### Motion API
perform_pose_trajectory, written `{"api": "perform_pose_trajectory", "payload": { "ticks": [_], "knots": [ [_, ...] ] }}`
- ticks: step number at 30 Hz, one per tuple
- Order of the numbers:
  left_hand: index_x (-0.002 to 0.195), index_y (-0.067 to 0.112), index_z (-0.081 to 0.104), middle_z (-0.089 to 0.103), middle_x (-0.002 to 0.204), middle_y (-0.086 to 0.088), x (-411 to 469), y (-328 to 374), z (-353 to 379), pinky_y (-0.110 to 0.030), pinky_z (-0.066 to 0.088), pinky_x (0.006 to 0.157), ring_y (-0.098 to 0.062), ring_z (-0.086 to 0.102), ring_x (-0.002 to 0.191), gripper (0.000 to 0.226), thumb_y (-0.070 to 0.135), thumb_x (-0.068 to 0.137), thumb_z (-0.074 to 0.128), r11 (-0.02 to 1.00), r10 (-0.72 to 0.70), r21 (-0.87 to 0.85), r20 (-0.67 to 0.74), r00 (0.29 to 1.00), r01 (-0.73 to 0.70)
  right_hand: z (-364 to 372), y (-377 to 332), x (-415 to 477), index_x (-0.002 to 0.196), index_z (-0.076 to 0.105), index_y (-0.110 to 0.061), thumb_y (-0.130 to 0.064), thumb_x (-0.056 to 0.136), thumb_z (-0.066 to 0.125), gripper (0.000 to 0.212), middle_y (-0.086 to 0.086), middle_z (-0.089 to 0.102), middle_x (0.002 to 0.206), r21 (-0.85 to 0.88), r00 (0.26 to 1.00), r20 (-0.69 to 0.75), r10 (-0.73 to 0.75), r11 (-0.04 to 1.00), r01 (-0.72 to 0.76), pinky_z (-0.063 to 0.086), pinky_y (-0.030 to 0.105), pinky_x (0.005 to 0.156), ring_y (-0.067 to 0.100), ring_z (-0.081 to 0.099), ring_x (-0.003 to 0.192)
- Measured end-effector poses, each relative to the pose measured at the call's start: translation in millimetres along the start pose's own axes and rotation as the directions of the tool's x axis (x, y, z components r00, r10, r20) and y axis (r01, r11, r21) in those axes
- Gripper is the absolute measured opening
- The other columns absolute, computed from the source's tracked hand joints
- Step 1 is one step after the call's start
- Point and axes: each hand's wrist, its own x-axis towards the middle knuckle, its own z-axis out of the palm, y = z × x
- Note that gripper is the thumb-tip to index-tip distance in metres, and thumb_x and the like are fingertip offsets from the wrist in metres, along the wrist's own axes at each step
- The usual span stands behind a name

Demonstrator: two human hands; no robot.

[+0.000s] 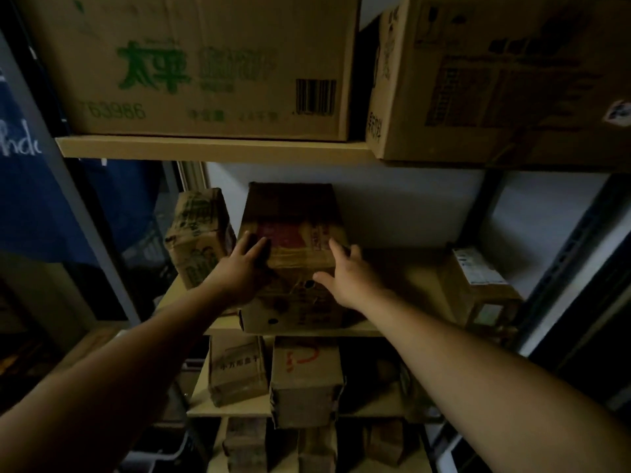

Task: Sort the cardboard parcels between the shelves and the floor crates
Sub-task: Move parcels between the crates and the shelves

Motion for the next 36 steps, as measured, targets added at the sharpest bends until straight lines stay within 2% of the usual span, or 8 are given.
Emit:
{"api": "perform_pose_trajectory", "payload": {
  "ticks": [5, 9, 12, 14, 17, 22, 30, 36],
  "knots": [
    [0.150, 0.018, 0.021, -0.001, 0.159, -0.002, -19.5, 4.7, -0.6, -0.038, 0.033, 0.106, -0.028, 0.021, 0.142, 0.056, 0.042, 0.100, 0.032, 0.938, -0.042, -0.345, -0.050, 0.998, 0.023, 0.9, 0.6, -25.6, 0.150, 0.013, -0.030, -0.045, 0.092, 0.054, 0.072, 0.010, 0.013, 0.152, 0.064, 0.998, -0.057, 0.012, 0.998, -0.009, 0.042, 0.039, 0.095, 0.033, 0.037, 0.129],
    [0.145, 0.019, 0.029, 0.001, 0.158, -0.002, -42.7, 5.9, 1.5, -0.034, 0.037, 0.102, -0.025, 0.022, 0.142, 0.050, 0.031, 0.098, 0.044, 0.881, -0.081, -0.474, -0.148, 0.986, 0.001, 7.0, -6.2, -50.1, 0.145, 0.019, -0.032, -0.051, 0.086, 0.061, 0.074, 0.008, 0.014, 0.149, 0.137, 0.995, -0.077, 0.068, 0.989, -0.057, 0.043, 0.038, 0.093, 0.031, 0.040, 0.126],
    [0.150, 0.025, 0.011, 0.004, 0.159, -0.006, -58.2, 0.4, 1.7, -0.047, 0.027, 0.112, -0.026, 0.016, 0.143, 0.082, 0.033, 0.088, 0.064, 0.702, -0.219, -0.701, -0.047, 0.975, 0.124, 10.4, -14.5, -67.8, 0.138, 0.028, -0.031, -0.049, 0.089, 0.056, 0.060, 0.007, 0.019, 0.147, 0.268, 0.983, -0.121, 0.136, 0.958, -0.100, 0.042, 0.034, 0.086, 0.030, 0.042, 0.125],
    [0.146, 0.021, 0.019, 0.037, 0.146, -0.011, -64.8, -6.3, 3.0, -0.047, 0.041, 0.104, -0.023, 0.046, 0.123, 0.083, 0.031, 0.082, 0.071, 0.559, -0.213, -0.812, 0.053, 0.976, 0.167, 14.0, -19.4, -80.2, 0.133, 0.032, -0.029, -0.046, 0.090, 0.056, 0.052, 0.009, 0.024, 0.143, 0.290, 0.974, -0.153, 0.169, 0.950, -0.119, 0.041, 0.030, 0.080, 0.029, 0.045, 0.121],
    [0.141, 0.017, 0.027, 0.055, 0.127, -0.007, -79.8, -13.0, 7.3, -0.044, 0.052, 0.091, -0.020, 0.056, 0.103, 0.080, 0.026, 0.078, 0.076, 0.492, -0.189, -0.839, 0.158, 0.969, 0.233, 22.4, -23.0, -101.2, 0.130, 0.030, -0.028, -0.044, 0.086, 0.063, 0.057, 0.008, 0.027, 0.139, 0.304, 0.963, -0.164, 0.215, 0.939, -0.158, 0.043, 0.031, 0.081, 0.028, 0.047, 0.117],
    [0.144, 0.013, 0.017, 0.051, 0.121, -0.005, -113.6, -8.2, 14.5, -0.030, 0.049, 0.078, -0.023, 0.053, 0.109, 0.086, 0.011, 0.079, 0.073, 0.495, -0.151, -0.833, 0.197, 0.969, 0.247, 33.4, -18.2, -134.1, 0.146, 0.008, -0.034, -0.044, 0.082, 0.069, 0.088, 0.010, 0.016, 0.148, 0.327, 0.961, -0.055, 0.271, 0.914, -0.240, 0.042, 0.036, 0.095, 0.029, 0.040, 0.127],
    [0.144, 0.021, 0.007, 0.049, 0.120, -0.011, -152.1, 10.7, 30.1, -0.027, 0.056, 0.059, -0.018, 0.060, 0.090, 0.091, -0.004, 0.079, 0.066, 0.330, -0.097, -0.901, 0.263, 0.960, 0.281, 41.3, 2.4, -165.8, 0.146, 0.007, -0.033, -0.037, 0.082, 0.071, 0.091, 0.010, 0.020, 0.144, 0.296, 0.977, -0.015, 0.210, 0.935, -0.197, 0.042, 0.036, 0.096, 0.027, 0.039, 0.128],
    [0.145, 0.018, 0.016, 0.054, 0.117, -0.007, -153.4, 21.4, 32.5, -0.040, 0.053, 0.085, -0.024, 0.058, 0.105, 0.089, 0.004, 0.077, 0.072, 0.365, -0.178, -0.876, 0.265, 0.948, 0.314, 29.2, 10.8, -169.6, 0.148, 0.011, -0.034, -0.036, 0.084, 0.069, 0.087, 0.010, 0.016, 0.149, 0.356, 0.981, 0.002, 0.195, 0.916, -0.183, 0.039, 0.038, 0.102, 0.029, 0.034, 0.133]
  ]
}}
